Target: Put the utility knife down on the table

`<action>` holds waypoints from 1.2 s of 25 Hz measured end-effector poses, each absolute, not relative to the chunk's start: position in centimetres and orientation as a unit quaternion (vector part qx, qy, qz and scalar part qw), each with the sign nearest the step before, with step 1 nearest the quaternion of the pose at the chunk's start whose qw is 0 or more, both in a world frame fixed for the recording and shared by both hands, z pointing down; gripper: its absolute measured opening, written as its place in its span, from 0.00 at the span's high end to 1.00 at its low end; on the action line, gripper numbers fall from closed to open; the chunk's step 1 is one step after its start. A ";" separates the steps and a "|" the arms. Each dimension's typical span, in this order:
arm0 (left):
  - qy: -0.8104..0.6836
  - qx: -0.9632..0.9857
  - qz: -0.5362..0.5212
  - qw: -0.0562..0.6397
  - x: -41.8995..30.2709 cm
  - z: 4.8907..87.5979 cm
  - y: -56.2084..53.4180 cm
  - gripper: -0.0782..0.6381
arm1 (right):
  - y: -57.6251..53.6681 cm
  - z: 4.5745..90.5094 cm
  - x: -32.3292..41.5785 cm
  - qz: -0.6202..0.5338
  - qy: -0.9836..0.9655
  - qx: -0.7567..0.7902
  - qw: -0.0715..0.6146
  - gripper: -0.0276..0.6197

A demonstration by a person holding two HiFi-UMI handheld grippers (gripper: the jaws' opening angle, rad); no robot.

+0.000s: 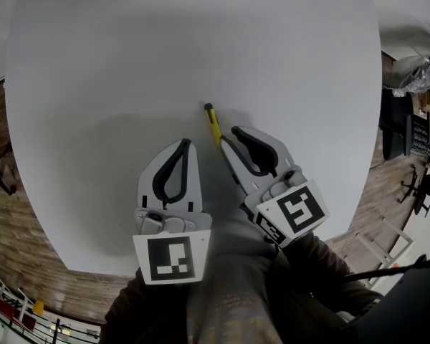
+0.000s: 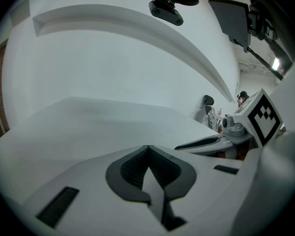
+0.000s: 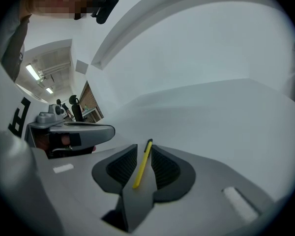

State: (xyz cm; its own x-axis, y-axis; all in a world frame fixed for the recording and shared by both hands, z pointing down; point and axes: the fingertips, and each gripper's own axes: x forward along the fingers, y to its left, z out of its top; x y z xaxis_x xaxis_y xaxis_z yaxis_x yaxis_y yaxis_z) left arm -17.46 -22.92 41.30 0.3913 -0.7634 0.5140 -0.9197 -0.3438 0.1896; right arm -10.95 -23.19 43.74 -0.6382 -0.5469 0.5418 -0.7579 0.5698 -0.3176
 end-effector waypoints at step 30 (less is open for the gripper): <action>-0.561 0.787 0.150 0.210 -19.1 36.8 -22.7 0.89 | -23.5 39.1 -13.6 0.234 -0.886 0.367 0.161 0.95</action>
